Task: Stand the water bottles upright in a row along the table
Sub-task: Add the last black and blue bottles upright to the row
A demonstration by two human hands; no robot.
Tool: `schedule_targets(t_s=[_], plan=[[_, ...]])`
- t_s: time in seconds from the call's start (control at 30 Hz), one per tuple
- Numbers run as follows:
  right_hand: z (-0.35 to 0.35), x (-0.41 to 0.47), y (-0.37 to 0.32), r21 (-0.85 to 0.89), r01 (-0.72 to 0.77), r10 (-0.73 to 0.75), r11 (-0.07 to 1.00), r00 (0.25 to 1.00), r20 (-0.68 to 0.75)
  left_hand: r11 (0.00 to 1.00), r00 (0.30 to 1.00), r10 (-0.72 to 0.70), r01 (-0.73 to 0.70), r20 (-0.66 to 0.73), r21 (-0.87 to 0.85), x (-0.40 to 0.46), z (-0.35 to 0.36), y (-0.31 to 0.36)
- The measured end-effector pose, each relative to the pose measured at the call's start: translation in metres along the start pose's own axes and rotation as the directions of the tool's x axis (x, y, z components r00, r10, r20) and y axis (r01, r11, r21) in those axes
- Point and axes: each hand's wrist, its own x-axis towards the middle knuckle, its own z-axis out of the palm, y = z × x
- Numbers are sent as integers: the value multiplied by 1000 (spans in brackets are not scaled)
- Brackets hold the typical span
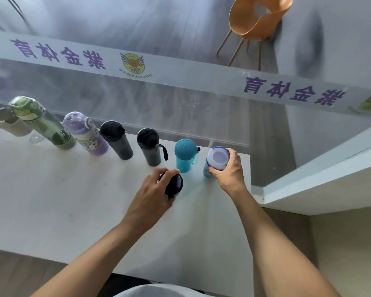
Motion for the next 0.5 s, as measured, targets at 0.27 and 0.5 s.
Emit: schedule_targets(t_s=[0.27,0.5], plan=[[0,11,5,-36,5,-5,999,1000,-6,999,999,-27,27,-18,19,4,5,6],[-4,11,4,-39,-19,20,999,1000,20,999,999,-43,44,-28,23,5,5,8]])
